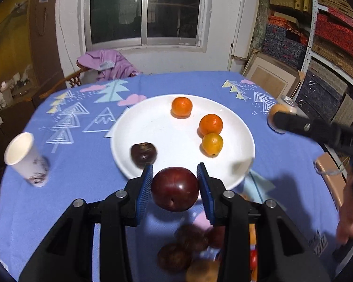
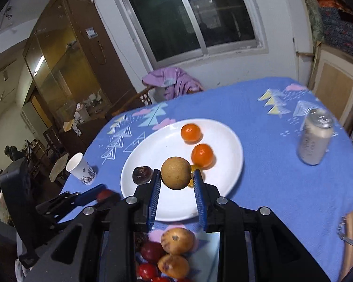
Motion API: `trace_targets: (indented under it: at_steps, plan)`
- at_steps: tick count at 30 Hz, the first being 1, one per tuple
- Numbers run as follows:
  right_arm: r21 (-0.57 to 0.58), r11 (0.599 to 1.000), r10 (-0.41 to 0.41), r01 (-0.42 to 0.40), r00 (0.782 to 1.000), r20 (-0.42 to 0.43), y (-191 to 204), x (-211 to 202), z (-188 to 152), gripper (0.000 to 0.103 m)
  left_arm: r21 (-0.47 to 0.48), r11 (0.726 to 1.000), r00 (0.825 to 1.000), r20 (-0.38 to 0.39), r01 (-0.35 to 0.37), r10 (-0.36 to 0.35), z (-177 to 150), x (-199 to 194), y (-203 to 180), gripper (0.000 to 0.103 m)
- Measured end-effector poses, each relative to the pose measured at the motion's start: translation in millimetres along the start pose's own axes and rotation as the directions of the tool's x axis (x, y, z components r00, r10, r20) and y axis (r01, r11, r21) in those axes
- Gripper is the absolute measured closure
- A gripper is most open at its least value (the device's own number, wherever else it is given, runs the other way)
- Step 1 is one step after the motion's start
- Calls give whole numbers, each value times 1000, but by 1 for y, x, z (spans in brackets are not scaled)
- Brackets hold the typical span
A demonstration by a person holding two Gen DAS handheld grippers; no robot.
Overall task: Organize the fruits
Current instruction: 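Place the red plum and brown fruit on the white plate, then open both tools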
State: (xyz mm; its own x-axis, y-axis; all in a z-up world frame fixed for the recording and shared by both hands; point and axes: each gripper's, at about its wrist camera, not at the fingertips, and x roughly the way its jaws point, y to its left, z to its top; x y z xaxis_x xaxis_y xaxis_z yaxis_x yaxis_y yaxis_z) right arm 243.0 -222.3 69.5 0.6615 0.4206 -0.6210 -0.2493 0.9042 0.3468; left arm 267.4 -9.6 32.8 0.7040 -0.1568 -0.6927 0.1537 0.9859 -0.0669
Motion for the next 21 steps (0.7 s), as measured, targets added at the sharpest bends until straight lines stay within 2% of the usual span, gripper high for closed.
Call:
trace_targets:
  at_steps: [3, 6, 8, 10, 11, 12, 13, 15, 16, 17, 19, 21]
  plan:
    - [6, 1000, -28, 28, 998, -54, -7, 39, -2, 74, -7, 1000, 999, -41, -2, 2, 2, 34, -3, 65]
    - [-1, 998, -70, 70, 991, -111, -21, 69, -11, 74, -25, 999, 997, -74, 24, -26, -2, 59, 1, 64]
    - [-6, 996, -92, 92, 987, -129, -28, 79, -17, 74, -25, 999, 997, -75, 23, -25, -4, 65, 2, 57]
    - [18, 996, -89, 92, 988, -123, -35, 82, -17, 72, -23, 999, 998, -67, 22, -23, -3, 65, 5, 42]
    - [23, 996, -83, 86, 990, -116, -34, 81, -16, 67, -26, 1000, 998, -58, 18, -19, -3, 64, 6, 37]
    - [23, 996, -78, 81, 991, -113, -34, 81, -16, 57, -26, 1000, 999, -45, 10, -11, -2, 62, 7, 28]
    - [19, 997, -79, 81, 991, -108, -33, 79, -16, 54, -25, 1000, 999, -36, 3, -4, -2, 59, 8, 24]
    - [15, 996, -86, 87, 992, -88, -30, 74, -17, 44, -24, 1000, 1000, -30, -10, 9, -2, 55, 8, 21]
    - [15, 996, -84, 85, 993, -78, -28, 69, -17, 43, -25, 1000, 999, -29, -15, 14, -3, 52, 9, 19]
    - [19, 997, -74, 75, 995, -67, -26, 63, -15, 41, -28, 999, 999, -27, -19, 18, -4, 47, 11, 18]
    - [37, 998, -41, 42, 999, -34, -22, 44, -13, 32, -41, 998, 999, -11, -37, 36, -5, 35, 16, 11]
    - [61, 998, 21, -24, 999, 47, -16, 11, -12, 7, -52, 997, 998, 16, -61, 62, -11, 17, 24, 9]
